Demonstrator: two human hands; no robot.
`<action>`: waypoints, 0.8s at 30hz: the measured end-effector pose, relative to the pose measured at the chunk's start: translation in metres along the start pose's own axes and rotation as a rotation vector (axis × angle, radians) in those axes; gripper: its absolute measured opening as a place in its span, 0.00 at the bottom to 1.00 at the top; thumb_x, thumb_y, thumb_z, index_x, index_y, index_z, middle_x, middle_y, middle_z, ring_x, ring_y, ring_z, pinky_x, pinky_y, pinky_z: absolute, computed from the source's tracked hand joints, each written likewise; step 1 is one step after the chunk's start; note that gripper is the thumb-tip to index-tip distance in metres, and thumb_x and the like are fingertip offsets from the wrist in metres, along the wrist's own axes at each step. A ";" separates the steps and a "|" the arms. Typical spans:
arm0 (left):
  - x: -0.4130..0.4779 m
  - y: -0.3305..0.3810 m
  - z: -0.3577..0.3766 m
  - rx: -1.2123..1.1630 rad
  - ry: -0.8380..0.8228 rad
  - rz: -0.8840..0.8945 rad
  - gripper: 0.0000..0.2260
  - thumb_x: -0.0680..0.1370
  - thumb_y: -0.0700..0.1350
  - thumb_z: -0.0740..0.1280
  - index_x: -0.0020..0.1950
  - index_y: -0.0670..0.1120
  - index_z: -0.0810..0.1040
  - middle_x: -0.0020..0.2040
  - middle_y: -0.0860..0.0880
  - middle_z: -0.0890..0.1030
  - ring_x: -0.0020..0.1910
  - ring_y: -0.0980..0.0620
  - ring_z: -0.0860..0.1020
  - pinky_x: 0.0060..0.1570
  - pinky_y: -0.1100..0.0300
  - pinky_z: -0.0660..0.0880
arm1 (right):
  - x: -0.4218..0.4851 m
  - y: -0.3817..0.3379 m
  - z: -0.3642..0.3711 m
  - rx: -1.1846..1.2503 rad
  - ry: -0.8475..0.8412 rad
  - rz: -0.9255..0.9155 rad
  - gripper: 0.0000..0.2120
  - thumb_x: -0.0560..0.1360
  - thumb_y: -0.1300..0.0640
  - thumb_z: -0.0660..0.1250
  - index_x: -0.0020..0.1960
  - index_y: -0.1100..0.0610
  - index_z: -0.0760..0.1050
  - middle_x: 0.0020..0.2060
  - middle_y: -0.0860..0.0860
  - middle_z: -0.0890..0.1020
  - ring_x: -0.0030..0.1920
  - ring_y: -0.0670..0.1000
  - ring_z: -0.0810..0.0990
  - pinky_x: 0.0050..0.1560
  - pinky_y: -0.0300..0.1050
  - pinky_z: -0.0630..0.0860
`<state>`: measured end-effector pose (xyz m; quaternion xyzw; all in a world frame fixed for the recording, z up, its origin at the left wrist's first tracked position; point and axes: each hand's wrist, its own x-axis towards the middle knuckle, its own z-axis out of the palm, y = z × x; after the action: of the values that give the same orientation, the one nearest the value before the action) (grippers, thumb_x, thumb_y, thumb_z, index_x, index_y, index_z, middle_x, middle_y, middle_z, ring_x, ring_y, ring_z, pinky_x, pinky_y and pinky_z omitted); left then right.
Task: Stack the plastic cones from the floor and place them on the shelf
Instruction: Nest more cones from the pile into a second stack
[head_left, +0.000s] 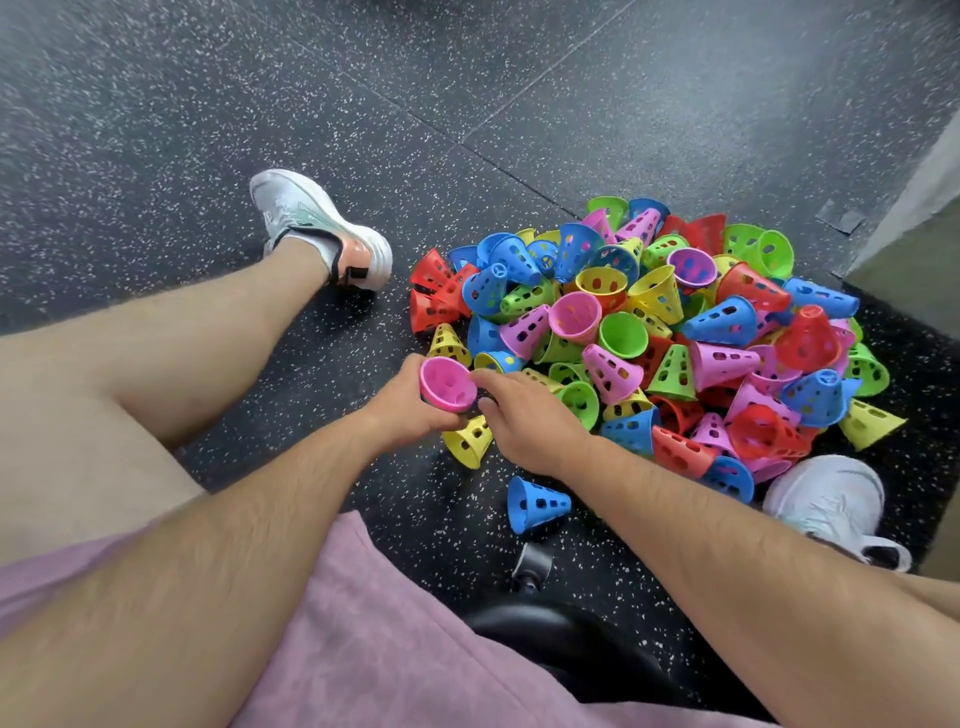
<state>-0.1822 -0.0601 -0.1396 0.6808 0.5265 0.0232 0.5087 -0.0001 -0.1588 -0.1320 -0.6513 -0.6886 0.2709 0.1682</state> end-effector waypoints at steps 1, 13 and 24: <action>0.001 -0.003 -0.002 0.005 0.004 -0.014 0.36 0.66 0.44 0.85 0.66 0.49 0.67 0.56 0.50 0.78 0.55 0.50 0.80 0.49 0.55 0.77 | 0.003 0.000 0.002 0.016 -0.017 0.037 0.18 0.83 0.53 0.55 0.73 0.49 0.64 0.61 0.53 0.79 0.61 0.55 0.75 0.60 0.55 0.73; 0.003 -0.032 -0.016 0.126 -0.102 -0.157 0.37 0.68 0.49 0.84 0.68 0.50 0.65 0.58 0.49 0.77 0.54 0.51 0.77 0.41 0.58 0.72 | 0.001 0.013 0.032 -0.326 -0.377 -0.191 0.18 0.75 0.50 0.63 0.62 0.49 0.80 0.69 0.58 0.74 0.63 0.61 0.75 0.61 0.57 0.75; 0.007 -0.033 -0.018 0.095 -0.098 -0.153 0.38 0.68 0.48 0.84 0.69 0.50 0.65 0.59 0.49 0.77 0.54 0.50 0.79 0.45 0.56 0.75 | 0.014 0.020 0.028 -0.429 -0.359 -0.069 0.40 0.77 0.40 0.66 0.81 0.57 0.55 0.79 0.53 0.59 0.77 0.54 0.60 0.76 0.49 0.60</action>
<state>-0.2123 -0.0451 -0.1586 0.6623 0.5519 -0.0737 0.5013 -0.0020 -0.1489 -0.1682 -0.5896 -0.7708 0.2243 -0.0888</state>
